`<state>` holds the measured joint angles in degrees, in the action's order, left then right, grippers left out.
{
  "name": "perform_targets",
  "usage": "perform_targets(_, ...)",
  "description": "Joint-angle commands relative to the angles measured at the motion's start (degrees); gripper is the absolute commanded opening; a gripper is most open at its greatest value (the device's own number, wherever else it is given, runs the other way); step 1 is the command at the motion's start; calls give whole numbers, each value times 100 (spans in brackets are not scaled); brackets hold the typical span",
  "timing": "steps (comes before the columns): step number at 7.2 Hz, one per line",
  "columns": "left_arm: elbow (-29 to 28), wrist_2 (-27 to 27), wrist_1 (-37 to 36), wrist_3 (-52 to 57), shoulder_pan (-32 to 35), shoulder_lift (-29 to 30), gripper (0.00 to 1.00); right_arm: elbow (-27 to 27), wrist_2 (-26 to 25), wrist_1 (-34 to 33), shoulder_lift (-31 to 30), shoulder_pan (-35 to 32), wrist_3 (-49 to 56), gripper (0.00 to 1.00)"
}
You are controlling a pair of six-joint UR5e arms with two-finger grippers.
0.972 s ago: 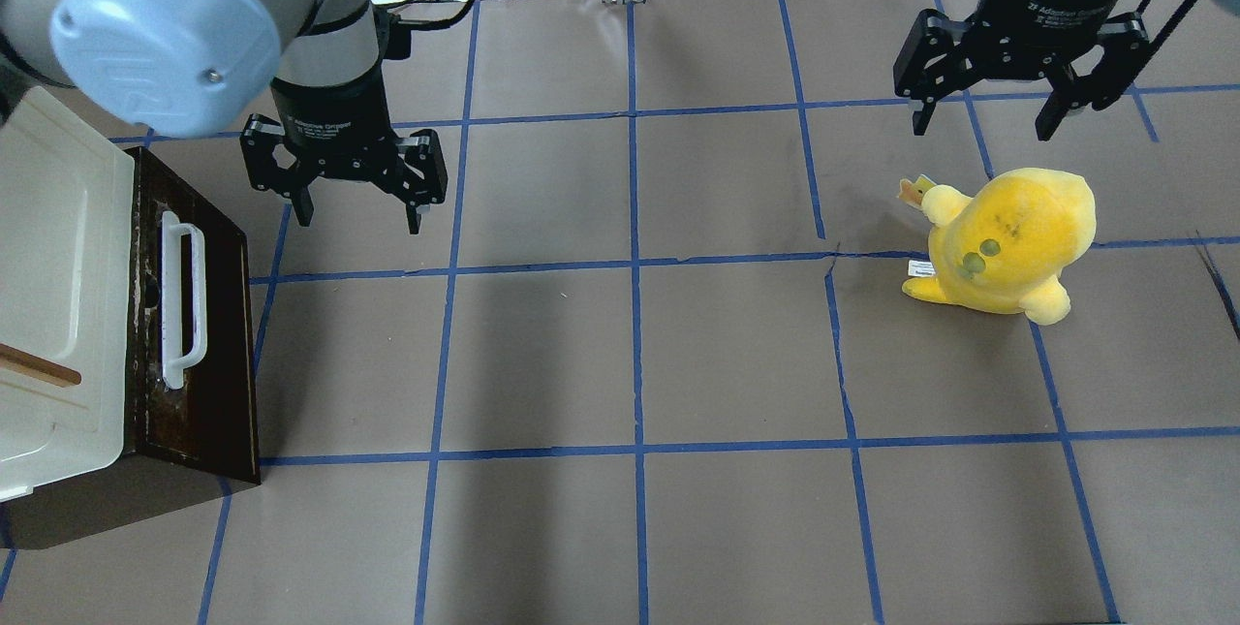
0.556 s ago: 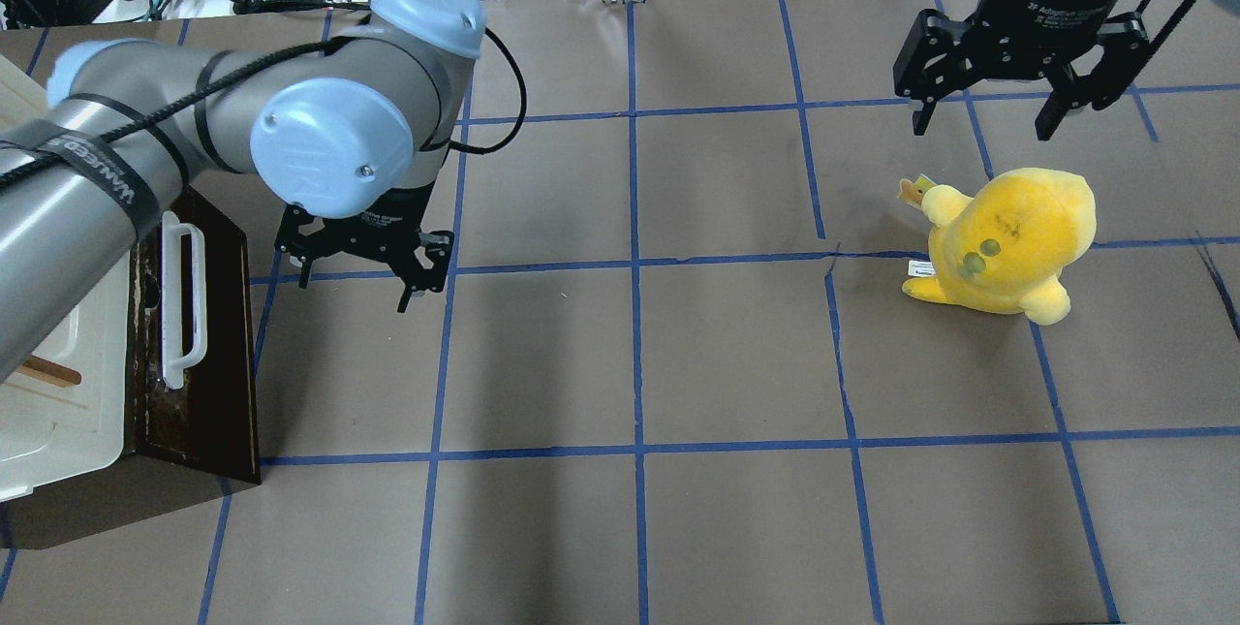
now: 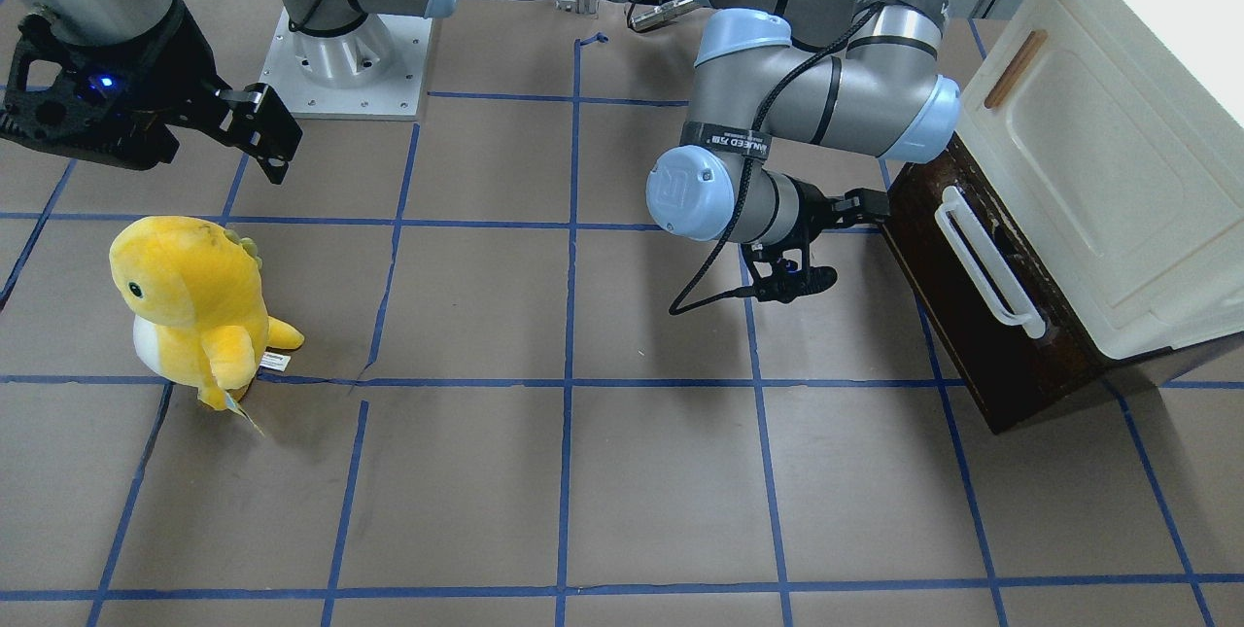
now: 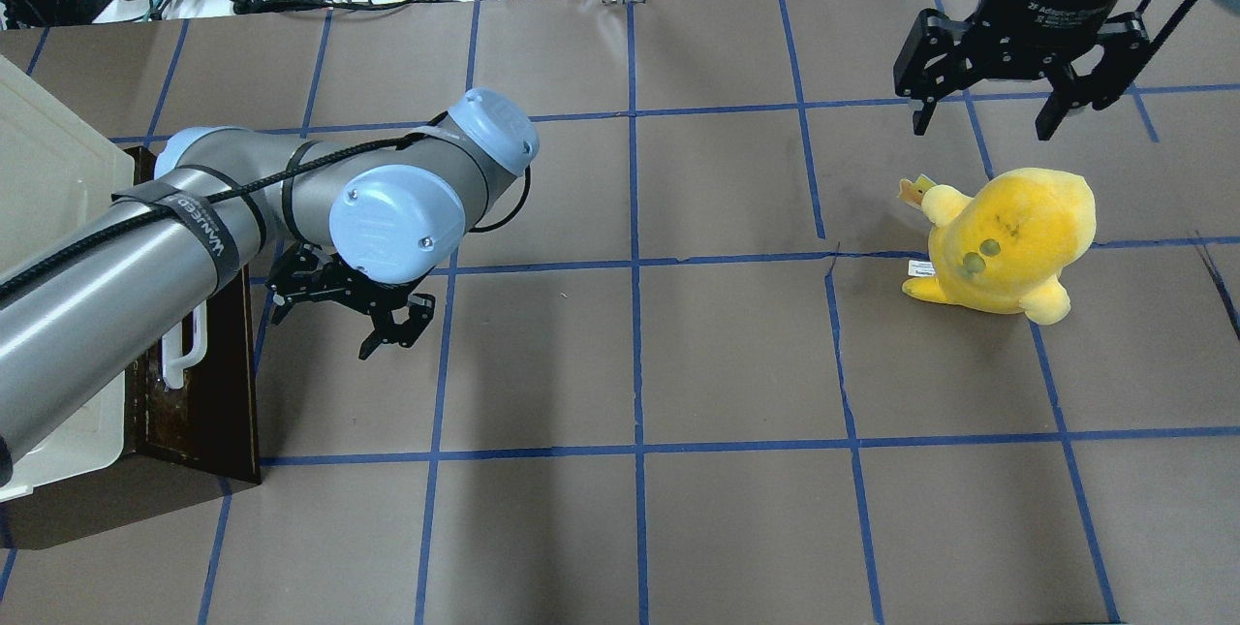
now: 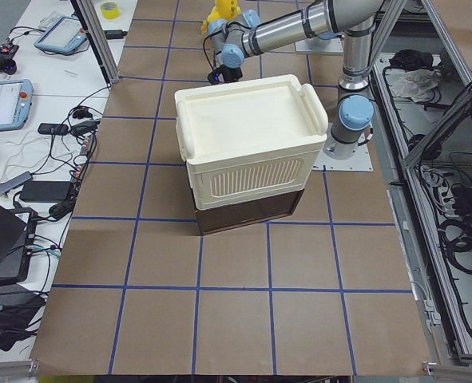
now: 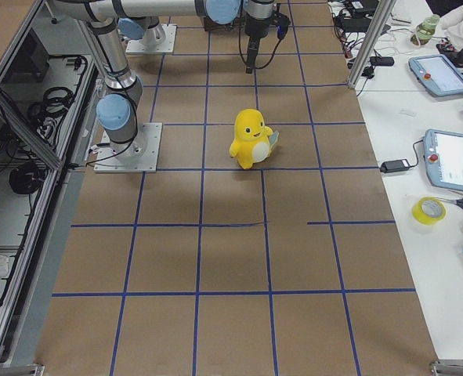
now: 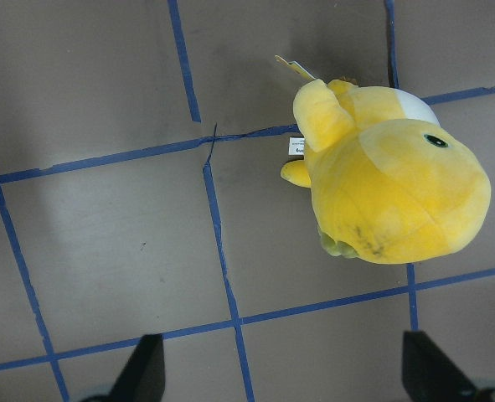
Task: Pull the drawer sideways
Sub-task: 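Lower the left gripper onto the white drawer handle and close on it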
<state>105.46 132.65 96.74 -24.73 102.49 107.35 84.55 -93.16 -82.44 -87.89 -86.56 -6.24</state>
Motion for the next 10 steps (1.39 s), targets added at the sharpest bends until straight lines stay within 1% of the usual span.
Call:
perform_targets(1,395,1284,29,-208,8,267,100,0,0,0,0,-1,0,100)
perform_targets(2,518,1882,55,-243,8,391,100,0,0,0,0,-1,0,100)
perform_targets(3,519,2323,64,-243,-18,470,100,0,0,0,0,7,0,100)
perform_targets(4,502,2501,73,-348,-53,532,100,0,0,0,0,7,0,100)
perform_targets(5,493,2529,73,-375,-202,550,100,0,0,9,0,-1,0,100)
perform_targets(6,502,2782,369,-384,-377,542,100,0,0,0,0,-1,0,100)
perform_targets(7,485,3045,929,-601,-431,524,99,0,0,0,0,-1,0,100)
perform_targets(9,449,3056,943,-656,-598,542,98,0,0,0,0,-1,0,100)
perform_targets(10,414,3048,978,-648,-799,542,98,0,0,0,0,-1,0,100)
